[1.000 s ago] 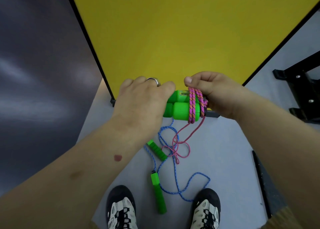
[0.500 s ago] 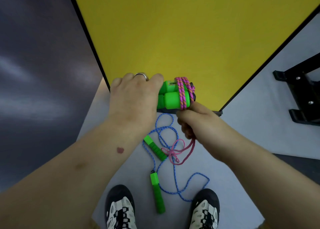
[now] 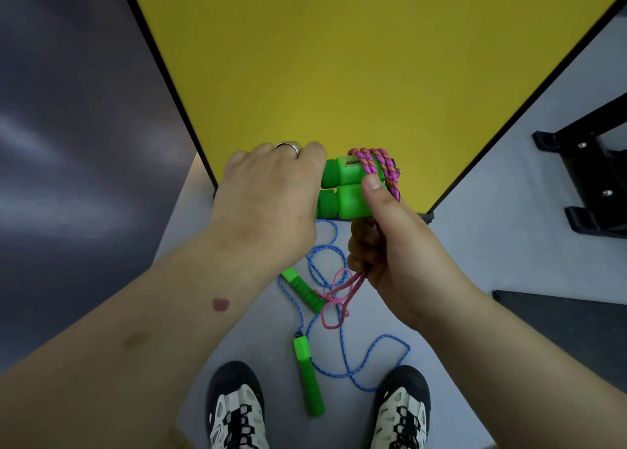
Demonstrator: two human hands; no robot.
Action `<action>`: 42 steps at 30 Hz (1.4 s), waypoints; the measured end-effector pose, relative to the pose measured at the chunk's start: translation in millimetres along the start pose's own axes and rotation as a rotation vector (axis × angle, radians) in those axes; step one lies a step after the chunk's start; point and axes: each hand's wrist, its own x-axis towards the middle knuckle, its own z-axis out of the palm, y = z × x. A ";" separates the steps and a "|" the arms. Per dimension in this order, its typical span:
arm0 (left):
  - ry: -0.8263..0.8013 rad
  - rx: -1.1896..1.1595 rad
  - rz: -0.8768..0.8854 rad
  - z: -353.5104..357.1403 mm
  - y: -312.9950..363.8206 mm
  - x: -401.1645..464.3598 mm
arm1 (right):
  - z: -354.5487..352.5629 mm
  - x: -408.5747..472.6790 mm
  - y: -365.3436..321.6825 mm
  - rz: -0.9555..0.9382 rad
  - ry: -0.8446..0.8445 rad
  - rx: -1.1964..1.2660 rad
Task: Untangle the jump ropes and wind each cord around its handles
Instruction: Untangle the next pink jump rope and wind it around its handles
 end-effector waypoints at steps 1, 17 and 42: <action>-0.020 -0.006 0.005 -0.1 -0.2 0.1 | -0.8 0.4 0.7 0.005 -0.007 0.012; -0.131 -0.041 -0.149 -2.9 -9.2 1.1 | 10.6 -11.4 1.6 0.099 -0.099 -0.605; -0.100 0.059 0.048 -4.4 -1.4 -1.2 | 3.5 49.6 -105.3 -0.231 -0.001 -1.013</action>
